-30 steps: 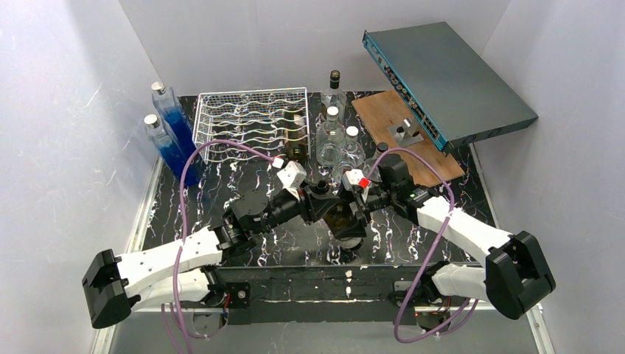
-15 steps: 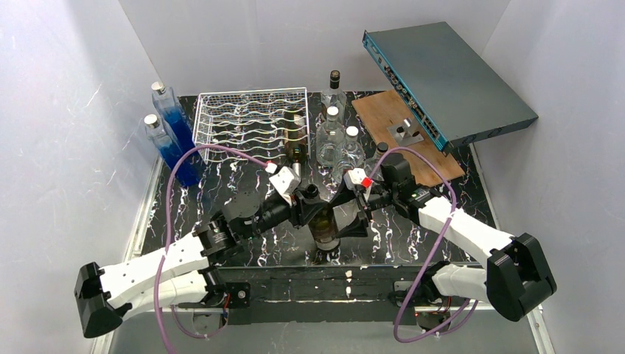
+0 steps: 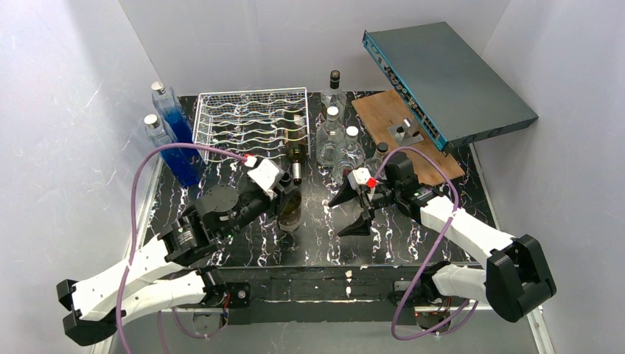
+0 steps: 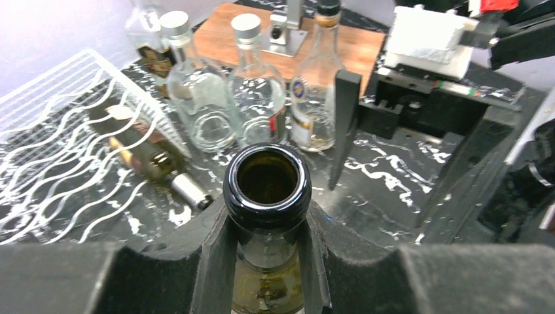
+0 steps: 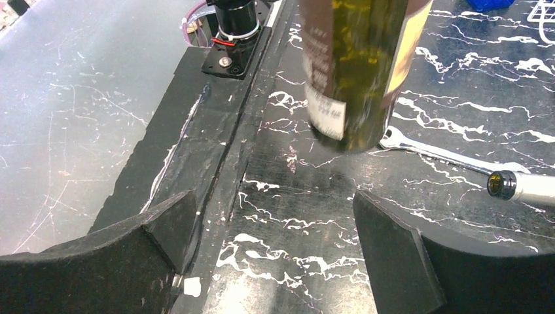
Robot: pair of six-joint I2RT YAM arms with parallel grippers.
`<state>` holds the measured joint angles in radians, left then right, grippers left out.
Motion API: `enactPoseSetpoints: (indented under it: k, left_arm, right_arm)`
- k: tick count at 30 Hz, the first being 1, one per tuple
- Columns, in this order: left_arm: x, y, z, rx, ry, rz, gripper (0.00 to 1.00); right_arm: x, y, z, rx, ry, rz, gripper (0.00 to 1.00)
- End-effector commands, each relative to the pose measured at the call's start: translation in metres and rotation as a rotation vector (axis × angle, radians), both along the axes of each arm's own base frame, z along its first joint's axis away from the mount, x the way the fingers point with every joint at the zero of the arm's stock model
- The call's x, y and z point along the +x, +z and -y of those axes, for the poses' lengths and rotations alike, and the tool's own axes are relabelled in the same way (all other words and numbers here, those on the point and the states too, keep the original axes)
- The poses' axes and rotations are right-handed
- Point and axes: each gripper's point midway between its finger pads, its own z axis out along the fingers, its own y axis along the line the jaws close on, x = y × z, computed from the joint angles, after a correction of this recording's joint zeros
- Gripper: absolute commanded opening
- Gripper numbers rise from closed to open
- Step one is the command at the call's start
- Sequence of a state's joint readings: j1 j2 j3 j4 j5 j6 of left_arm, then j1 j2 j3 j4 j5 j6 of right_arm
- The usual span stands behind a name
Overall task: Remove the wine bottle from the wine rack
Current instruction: Place the wine bottle at the center of the board.
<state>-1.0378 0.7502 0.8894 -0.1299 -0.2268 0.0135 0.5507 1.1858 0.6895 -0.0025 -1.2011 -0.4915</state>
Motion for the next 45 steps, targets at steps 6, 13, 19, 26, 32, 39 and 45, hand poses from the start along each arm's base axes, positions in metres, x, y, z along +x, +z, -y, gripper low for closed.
enactPoseSetpoints:
  k: [6, 13, 19, 26, 32, 39, 45]
  left_arm:
    - [0.017, 0.047, -0.065, 0.069, 0.230, 0.193, 0.00]
    - [0.031, 0.044, -0.083, 0.174, 0.317, 0.222, 0.00]
    - [0.051, 0.033, -0.109, 0.197, 0.423, 0.193, 0.00]
    - [0.069, 0.013, -0.149, 0.213, 0.568, 0.166, 0.00]
    - [0.081, 0.000, -0.169, 0.231, 0.652, 0.159, 0.00]
    - [0.092, -0.010, -0.182, 0.228, 0.698, 0.136, 0.00]
    - [0.104, -0.020, -0.198, 0.212, 0.748, 0.095, 0.00]
  right_arm:
    - [-0.006, 0.006, 0.004, 0.020, 0.022, 0.029, 0.98]
    - [-0.006, 0.006, 0.004, 0.021, 0.021, 0.032, 0.98]
    - [-0.005, 0.006, 0.005, 0.022, 0.017, 0.035, 0.99]
    - [-0.005, 0.005, 0.006, 0.023, 0.015, 0.035, 0.98]
    - [-0.005, 0.006, 0.006, 0.025, 0.017, 0.037, 0.98]
    - [-0.006, 0.006, 0.007, 0.026, 0.017, 0.039, 0.98]
    - [-0.005, 0.006, 0.007, 0.026, 0.016, 0.041, 0.98]
